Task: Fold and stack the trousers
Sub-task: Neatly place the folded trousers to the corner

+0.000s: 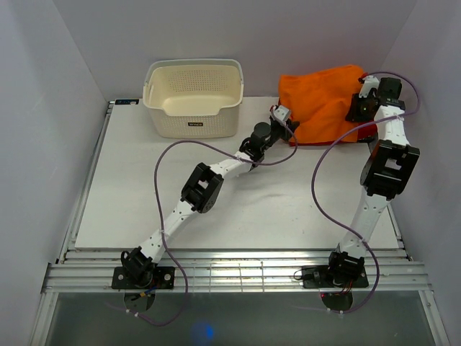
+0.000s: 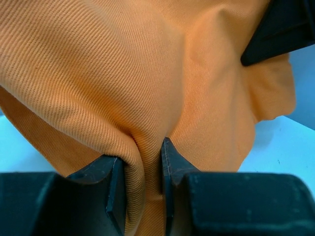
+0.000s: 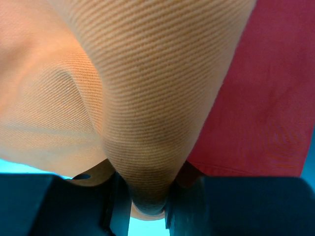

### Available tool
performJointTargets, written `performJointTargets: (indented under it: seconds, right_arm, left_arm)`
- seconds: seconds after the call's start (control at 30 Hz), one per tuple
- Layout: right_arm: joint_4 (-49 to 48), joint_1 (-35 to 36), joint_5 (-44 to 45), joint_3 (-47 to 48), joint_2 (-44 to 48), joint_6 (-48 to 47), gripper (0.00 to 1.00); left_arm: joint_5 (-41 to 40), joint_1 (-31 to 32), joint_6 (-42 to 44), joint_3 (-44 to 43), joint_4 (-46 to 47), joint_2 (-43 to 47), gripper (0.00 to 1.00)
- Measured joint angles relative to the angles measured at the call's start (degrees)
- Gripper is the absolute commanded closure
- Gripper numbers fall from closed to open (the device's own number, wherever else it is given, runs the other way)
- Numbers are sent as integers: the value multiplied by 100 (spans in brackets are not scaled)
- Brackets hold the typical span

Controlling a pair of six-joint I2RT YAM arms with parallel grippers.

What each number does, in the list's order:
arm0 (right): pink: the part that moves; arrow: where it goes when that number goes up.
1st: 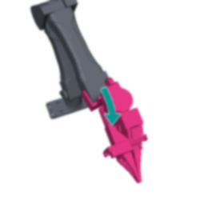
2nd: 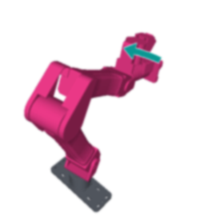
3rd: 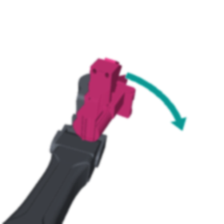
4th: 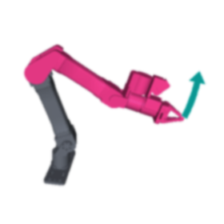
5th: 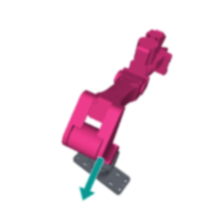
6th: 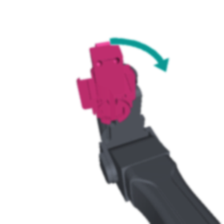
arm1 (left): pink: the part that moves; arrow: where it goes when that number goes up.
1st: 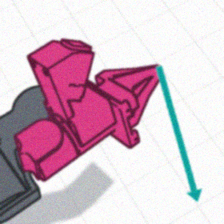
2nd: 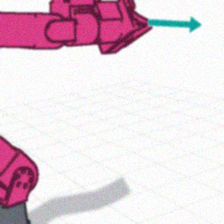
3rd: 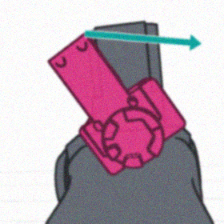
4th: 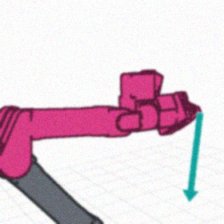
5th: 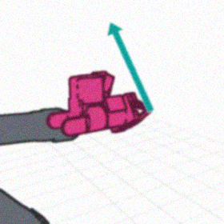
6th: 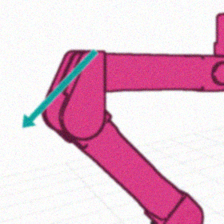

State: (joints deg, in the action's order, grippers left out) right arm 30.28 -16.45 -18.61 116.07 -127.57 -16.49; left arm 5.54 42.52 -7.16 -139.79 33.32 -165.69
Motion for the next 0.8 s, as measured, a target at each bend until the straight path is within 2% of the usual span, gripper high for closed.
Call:
performJointTargets:
  seconds: [0.1, 0.17, 0.2, 0.23, 0.33, 0.43, 0.47, 0.53, 0.57, 0.6, 0.67, 0.73, 0.77, 0.8]
  right_arm:
    - [-101, -22, 26, 2, -31, 72, 92]
    - [-173, -39, 20, 2, -31, 136, 92]
    - [-181, -44, 26, 2, -31, 160, 92]
    - [-181, -46, 35, 2, -31, 179, 92]
    - [-210, -72, 205, 61, -46, 203, 92]
    - [-225, -136, 374, 186, -125, 201, 91]
    - [-234, -151, 409, 223, -168, 197, 78]
    - [-289, -155, 501, 315, -304, 192, 69]
    - [-313, -155, 529, 356, -367, 199, 61]
    - [-363, -160, 562, 389, -431, 214, 41]
    - [-562, -177, 717, 407, -520, 225, 43]
    - [-778, -223, 844, 422, -557, 201, 59]
    - [-876, -251, 890, 437, -568, 190, 71]
    - [-944, -273, 911, 461, -570, 219, 73]
  left_arm:
    - [-2, 13, 107, -2, 229, -7, 97]
    - [-20, 26, 166, -2, 363, -9, 71]
    - [-28, 35, 188, -2, 415, -9, 46]
    - [-35, 42, 247, -2, 446, -9, 35]
    - [-140, 15, 310, 111, 667, 20, 11]
    - [-179, -55, 356, 916, 885, 382, 2]
    - [-177, -83, 378, 1311, 868, 584, 2]
    - [-168, -125, 376, 2076, 870, 1019, 2]
    - [-144, -151, 385, 2559, 828, 1325, 2]
    - [-120, -168, 391, 2929, 778, 1615, 2]
    - [-46, -219, 376, 3641, 713, 2234, 2]
    - [52, -254, 321, 4203, 632, 2865, 2]
    - [125, -267, 295, 4468, 608, 3215, 2]
    - [197, -275, 254, 4723, 535, 3558, 2]
